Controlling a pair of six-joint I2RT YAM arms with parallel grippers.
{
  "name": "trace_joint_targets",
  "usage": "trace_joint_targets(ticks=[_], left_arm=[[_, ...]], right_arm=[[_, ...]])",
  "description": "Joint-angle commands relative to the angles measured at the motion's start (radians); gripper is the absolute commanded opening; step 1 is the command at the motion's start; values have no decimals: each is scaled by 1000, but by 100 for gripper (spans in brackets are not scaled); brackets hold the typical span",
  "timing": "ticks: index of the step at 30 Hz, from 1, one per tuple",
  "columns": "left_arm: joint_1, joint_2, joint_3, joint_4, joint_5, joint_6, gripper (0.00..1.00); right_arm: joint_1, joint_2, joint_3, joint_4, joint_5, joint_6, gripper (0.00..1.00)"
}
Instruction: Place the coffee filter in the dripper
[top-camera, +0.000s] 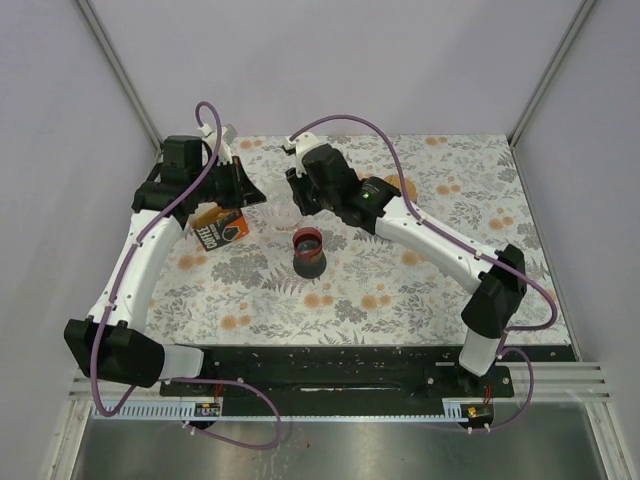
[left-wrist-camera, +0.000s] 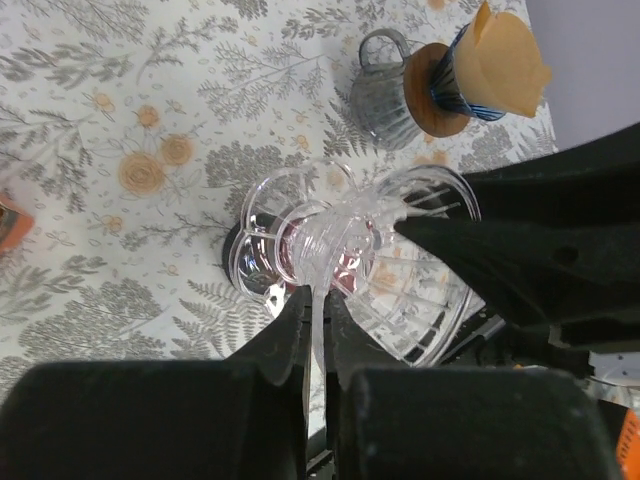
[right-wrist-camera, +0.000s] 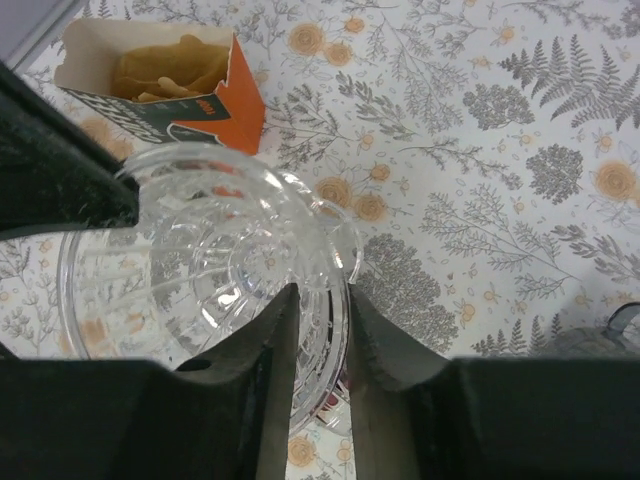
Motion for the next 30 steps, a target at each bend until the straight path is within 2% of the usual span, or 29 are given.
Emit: trace_joint_targets(ticks=[1, 4, 5, 7, 8, 9, 12, 15, 19, 27, 30], left_arm=[[-10, -38, 0, 31, 68, -16, 0], [-16, -45, 6, 18, 74, 19, 0], [-16, -45, 16, 10, 76, 34, 0], [-16, -43, 40, -19, 64, 83, 30], [-15, -42, 55, -38, 53, 111, 50], [-15, -45, 74, -56, 41, 140, 61], [-4, -52, 129, -110, 22, 215, 78], [34, -61, 144, -133, 33, 250, 84], [100, -71, 138, -148, 45, 292, 86], [154, -92, 63, -150, 64, 325, 86], [185, -98, 45, -148, 71, 332, 86]], right_arm=[[7, 4, 67, -1, -3, -18, 21], [4, 2, 81, -28, 10, -42, 1], [0, -1, 82, -41, 11, -51, 0], [-22, -11, 84, -71, -56, -90, 0], [-34, -16, 90, -94, -114, -90, 0], [-51, -13, 102, -145, -171, -125, 0], [-99, 22, 182, -292, -300, -140, 0], [-122, 56, 226, -403, -430, -159, 0], [-128, 93, 234, -452, -552, -186, 0], [-158, 219, 360, -524, -556, -220, 0], [-192, 243, 389, -542, -602, -219, 0]])
